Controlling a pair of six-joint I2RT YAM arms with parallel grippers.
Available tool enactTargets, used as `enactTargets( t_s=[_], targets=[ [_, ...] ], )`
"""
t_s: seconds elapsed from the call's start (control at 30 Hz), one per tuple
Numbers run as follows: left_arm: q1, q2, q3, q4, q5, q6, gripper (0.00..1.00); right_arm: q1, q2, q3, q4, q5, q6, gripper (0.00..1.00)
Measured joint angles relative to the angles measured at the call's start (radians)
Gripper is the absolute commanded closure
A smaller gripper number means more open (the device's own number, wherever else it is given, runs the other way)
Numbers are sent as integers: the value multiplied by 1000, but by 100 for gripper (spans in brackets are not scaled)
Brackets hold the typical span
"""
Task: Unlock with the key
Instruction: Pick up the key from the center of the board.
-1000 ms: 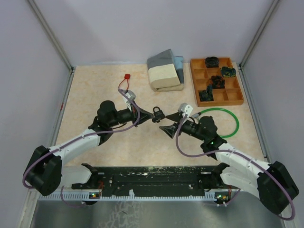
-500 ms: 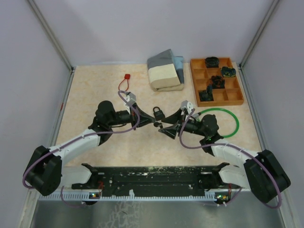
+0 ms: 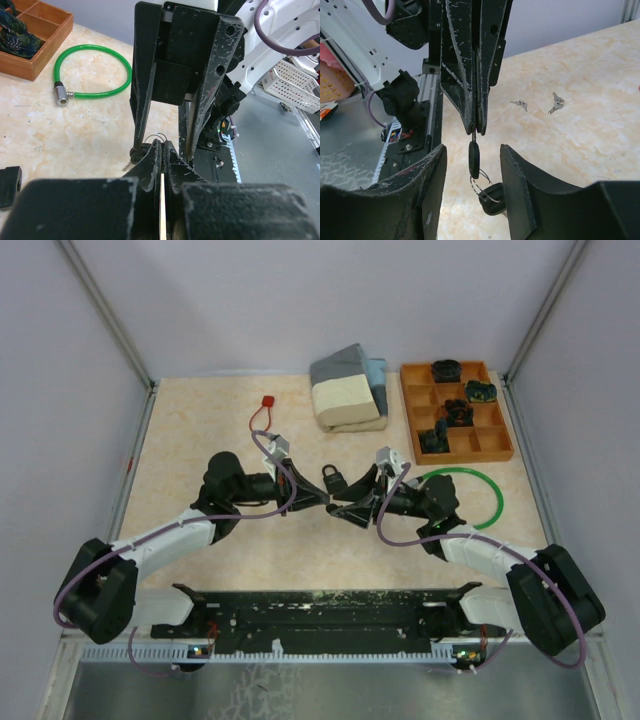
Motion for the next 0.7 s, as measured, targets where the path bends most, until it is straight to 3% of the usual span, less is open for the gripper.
enactTargets(
  t_s=[0.27, 0.7],
  targets=[
    [0, 0, 0, 13, -17, -11, 100, 0, 23, 19, -26, -42, 3, 59],
    [0, -76, -43, 13, -252, -85, 100, 8, 20, -10, -56, 7, -1, 54]
  ],
)
